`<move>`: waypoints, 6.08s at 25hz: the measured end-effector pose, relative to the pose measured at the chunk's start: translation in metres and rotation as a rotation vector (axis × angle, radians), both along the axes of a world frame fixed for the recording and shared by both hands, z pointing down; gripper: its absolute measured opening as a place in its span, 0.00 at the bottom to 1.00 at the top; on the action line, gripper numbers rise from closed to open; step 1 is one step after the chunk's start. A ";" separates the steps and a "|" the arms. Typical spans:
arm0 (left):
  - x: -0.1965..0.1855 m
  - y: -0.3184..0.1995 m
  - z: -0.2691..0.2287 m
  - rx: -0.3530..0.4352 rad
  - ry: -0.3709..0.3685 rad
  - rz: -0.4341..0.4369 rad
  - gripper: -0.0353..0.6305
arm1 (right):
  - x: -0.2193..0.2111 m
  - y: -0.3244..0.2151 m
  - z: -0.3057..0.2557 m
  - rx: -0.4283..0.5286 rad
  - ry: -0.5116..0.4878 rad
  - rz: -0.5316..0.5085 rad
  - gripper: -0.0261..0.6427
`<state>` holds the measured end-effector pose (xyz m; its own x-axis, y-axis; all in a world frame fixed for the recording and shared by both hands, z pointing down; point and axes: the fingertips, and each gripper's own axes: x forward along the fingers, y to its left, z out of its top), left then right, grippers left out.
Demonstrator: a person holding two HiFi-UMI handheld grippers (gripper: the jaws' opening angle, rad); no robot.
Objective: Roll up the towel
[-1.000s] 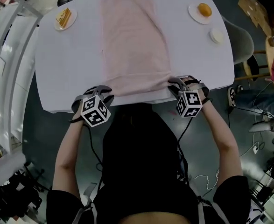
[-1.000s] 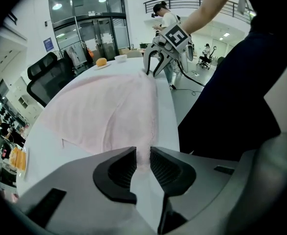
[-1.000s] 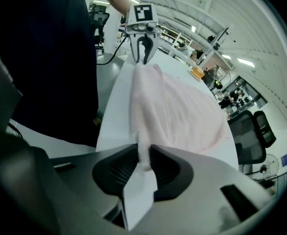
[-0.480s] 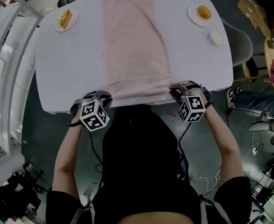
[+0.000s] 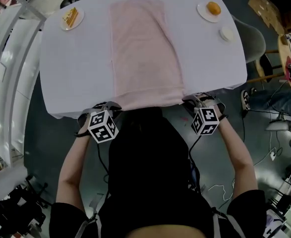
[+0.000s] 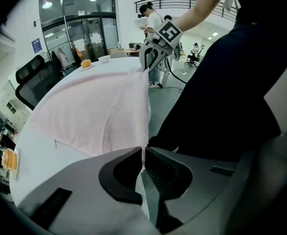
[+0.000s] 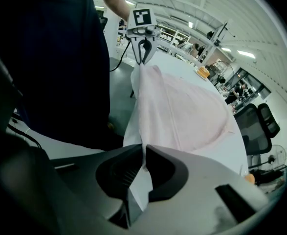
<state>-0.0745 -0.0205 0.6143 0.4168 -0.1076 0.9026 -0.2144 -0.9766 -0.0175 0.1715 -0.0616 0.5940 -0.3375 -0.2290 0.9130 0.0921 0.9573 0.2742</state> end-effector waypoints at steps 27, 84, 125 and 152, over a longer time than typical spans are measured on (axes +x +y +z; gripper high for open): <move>-0.010 -0.064 -0.028 -0.030 0.111 -0.199 0.09 | -0.010 -0.064 -0.031 -0.095 -0.144 0.204 0.08; -0.021 -0.050 -0.024 0.034 0.085 -0.160 0.27 | -0.003 -0.046 -0.018 -0.041 -0.082 0.171 0.36; -0.009 -0.066 0.006 -0.042 0.009 -0.112 0.12 | -0.002 -0.052 0.010 -0.191 -0.034 -0.029 0.07; -0.017 0.021 -0.012 -0.066 0.069 -0.030 0.12 | -0.009 0.050 -0.014 -0.255 -0.051 0.041 0.07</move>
<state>-0.0910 0.0006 0.6019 0.4755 -0.0621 0.8775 -0.2422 -0.9682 0.0627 0.1621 -0.0116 0.5802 -0.3800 -0.0078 0.9250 0.0444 0.9987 0.0266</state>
